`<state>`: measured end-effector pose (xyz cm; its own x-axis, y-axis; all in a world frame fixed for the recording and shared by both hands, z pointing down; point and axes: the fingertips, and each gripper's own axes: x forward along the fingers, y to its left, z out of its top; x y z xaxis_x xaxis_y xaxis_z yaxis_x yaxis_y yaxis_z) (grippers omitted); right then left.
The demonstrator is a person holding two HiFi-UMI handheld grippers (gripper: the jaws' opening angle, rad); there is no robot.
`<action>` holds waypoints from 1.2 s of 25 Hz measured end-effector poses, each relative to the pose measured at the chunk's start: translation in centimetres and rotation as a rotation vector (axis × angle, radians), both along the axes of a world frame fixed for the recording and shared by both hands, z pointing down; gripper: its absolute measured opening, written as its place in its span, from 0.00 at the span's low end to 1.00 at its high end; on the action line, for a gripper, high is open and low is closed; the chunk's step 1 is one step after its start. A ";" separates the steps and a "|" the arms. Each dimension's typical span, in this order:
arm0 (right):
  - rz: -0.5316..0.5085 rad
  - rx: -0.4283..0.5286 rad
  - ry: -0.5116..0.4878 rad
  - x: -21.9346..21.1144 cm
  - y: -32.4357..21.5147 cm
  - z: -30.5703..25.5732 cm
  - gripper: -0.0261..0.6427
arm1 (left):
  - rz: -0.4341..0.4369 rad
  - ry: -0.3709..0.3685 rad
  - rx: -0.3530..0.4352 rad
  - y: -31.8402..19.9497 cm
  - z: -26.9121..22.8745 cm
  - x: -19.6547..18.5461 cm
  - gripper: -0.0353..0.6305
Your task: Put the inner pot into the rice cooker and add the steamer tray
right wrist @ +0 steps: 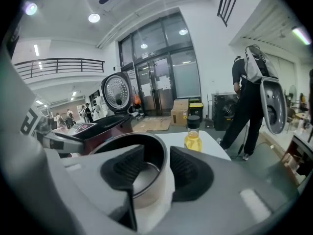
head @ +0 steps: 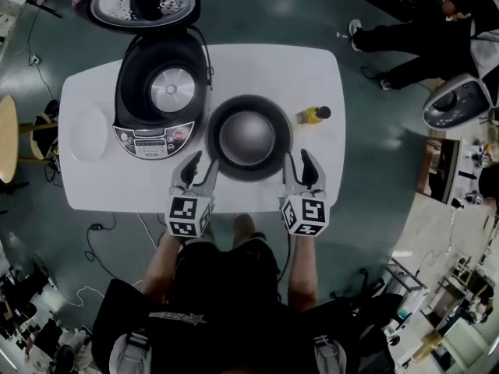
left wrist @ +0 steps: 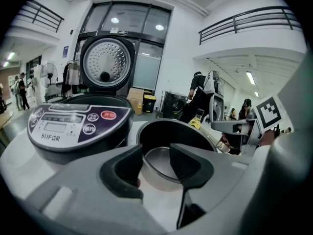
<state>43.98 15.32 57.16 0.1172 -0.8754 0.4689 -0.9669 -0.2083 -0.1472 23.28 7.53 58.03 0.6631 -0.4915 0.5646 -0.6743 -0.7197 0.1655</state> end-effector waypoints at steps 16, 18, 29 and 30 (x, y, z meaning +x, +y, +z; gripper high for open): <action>-0.160 -0.059 -0.048 1.1 -3.6 4.1 0.41 | -0.141 -0.021 -0.096 0.8 3.7 0.7 0.51; -0.172 -0.062 -0.049 1.0 -3.9 4.4 0.41 | -0.151 -0.022 -0.101 0.8 4.1 0.7 0.51; -0.243 -0.100 -0.076 0.3 -4.7 5.9 0.36 | -0.182 -0.049 -0.106 0.8 5.4 0.9 0.36; -0.245 -0.105 -0.058 0.4 -4.6 6.0 0.31 | -0.182 -0.051 -0.101 0.8 5.5 1.0 0.36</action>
